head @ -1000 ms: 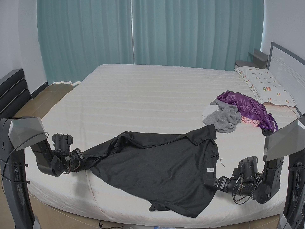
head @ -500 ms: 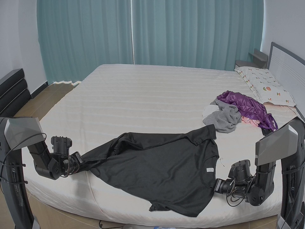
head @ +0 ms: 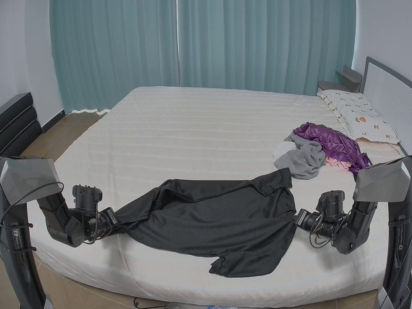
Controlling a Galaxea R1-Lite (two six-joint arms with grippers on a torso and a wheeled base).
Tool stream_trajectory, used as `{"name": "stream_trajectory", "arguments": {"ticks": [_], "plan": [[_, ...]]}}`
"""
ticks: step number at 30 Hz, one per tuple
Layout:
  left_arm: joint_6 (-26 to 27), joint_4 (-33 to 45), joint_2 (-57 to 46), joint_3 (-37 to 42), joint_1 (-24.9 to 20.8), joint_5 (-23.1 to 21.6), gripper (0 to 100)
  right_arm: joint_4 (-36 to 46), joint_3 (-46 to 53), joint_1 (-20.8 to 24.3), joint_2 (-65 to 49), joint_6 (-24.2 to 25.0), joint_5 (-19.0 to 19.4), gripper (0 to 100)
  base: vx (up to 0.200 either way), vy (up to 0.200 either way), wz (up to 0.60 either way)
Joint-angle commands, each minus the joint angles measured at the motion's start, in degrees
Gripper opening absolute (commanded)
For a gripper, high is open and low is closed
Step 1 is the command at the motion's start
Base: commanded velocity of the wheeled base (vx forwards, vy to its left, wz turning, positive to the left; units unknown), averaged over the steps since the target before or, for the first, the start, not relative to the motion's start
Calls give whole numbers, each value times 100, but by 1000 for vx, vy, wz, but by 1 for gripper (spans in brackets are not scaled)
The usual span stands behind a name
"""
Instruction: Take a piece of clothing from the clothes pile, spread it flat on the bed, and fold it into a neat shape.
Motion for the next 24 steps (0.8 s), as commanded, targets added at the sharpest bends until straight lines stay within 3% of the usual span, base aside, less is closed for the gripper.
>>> {"name": "stream_trajectory", "arguments": {"ticks": [1,12,13,24], "plan": [[-39,-7,-213,90,-293,32,0,704,-1217,-428,-54,-74,2,0,0,0,0],[-118,-7,-196,64,-399,32,0,1618,-2781,-376,473,-65,2,0,0,0,0],[-127,-7,-187,64,-399,32,0,1600,-2825,-376,535,-57,11,100,0,0,0],[-408,-16,-143,20,-399,-12,0,1442,-2131,-481,-204,295,108,100,0,0,0]]}}
